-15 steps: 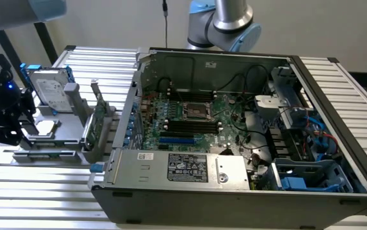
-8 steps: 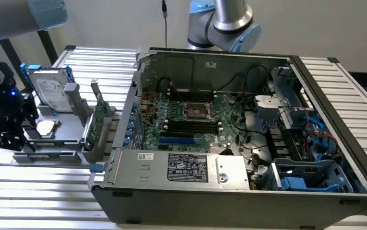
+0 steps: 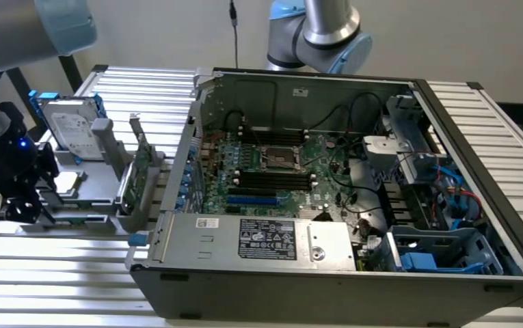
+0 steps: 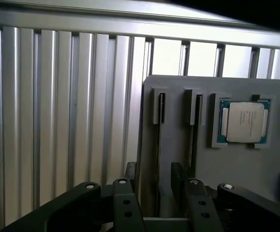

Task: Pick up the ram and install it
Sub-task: 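Pick up the ram and move it above insertion slot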

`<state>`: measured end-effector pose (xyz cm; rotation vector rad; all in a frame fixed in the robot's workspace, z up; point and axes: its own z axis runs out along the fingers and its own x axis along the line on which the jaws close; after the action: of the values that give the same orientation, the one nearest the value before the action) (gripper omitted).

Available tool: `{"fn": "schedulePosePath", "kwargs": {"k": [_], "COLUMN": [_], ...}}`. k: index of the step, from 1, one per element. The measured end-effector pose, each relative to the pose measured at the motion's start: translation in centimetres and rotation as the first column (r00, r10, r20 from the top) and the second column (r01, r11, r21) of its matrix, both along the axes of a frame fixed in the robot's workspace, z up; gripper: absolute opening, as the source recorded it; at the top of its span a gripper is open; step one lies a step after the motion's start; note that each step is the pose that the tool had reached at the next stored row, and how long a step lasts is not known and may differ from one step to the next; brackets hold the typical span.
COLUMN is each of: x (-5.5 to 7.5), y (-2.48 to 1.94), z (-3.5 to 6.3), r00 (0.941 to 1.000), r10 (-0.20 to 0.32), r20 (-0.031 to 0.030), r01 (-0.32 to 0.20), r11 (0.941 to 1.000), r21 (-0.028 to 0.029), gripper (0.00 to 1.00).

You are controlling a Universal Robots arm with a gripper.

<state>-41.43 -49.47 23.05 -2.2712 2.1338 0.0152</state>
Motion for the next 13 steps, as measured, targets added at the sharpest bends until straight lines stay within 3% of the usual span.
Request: {"fn": "schedulePosePath", "kwargs": {"k": [4,8,10,13], "x": [0.0,0.0,0.0,0.0], "y": [-0.14,-0.21,-0.23,-0.28], "z": [-0.64,-1.23,-1.48,-1.78], "r00": [1.0,0.9999,0.9999,0.9999], "r10": [0.0,0.0,0.0,0.0], "r20": [0.0067,0.0101,0.01,0.0101], "r01": [0.0,0.0,0.0,0.0], "r11": [1.0,0.9999,0.9997,0.9991], "r21": [0.0043,0.0137,0.0229,0.0415], "gripper": [0.42,0.42,0.42,0.42]}}
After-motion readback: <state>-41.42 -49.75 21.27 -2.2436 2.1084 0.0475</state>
